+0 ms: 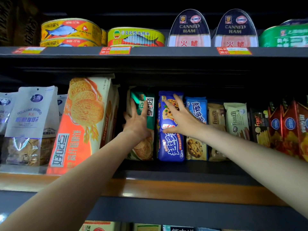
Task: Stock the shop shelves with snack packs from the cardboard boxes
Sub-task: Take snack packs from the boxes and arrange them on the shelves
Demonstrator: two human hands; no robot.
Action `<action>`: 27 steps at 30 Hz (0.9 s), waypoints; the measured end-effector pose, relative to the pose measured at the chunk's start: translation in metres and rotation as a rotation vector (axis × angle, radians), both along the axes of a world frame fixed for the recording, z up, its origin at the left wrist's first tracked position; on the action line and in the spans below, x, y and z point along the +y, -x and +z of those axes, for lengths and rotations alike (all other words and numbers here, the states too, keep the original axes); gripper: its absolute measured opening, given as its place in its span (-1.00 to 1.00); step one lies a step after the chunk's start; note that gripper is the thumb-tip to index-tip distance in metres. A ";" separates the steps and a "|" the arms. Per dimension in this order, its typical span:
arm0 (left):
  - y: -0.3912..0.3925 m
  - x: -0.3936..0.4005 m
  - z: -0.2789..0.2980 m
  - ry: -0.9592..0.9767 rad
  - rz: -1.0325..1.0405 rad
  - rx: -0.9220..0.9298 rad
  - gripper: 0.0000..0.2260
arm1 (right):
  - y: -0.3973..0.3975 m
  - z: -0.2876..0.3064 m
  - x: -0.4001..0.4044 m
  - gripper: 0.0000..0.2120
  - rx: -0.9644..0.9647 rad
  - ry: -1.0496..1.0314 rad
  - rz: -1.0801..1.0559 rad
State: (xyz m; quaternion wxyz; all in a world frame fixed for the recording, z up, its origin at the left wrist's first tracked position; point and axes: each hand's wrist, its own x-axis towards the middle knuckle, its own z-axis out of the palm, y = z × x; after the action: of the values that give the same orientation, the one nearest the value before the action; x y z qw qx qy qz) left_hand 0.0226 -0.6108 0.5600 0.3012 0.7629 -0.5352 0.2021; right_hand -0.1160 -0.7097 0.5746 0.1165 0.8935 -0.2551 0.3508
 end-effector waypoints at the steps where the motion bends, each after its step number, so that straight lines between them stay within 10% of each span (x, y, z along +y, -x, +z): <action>1: 0.000 0.000 0.000 -0.001 -0.002 0.000 -0.04 | 0.001 0.000 -0.001 0.04 -0.007 -0.009 0.006; 27: -0.004 0.003 0.003 0.132 -0.038 0.039 -0.08 | -0.002 0.005 0.022 -0.08 -0.132 -0.166 -0.031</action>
State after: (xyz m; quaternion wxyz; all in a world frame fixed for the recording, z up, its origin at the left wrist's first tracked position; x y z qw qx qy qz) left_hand 0.0267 -0.6073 0.5626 0.3649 0.7349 -0.5291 0.2164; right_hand -0.1138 -0.6878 0.5800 0.0302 0.8711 -0.3040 0.3845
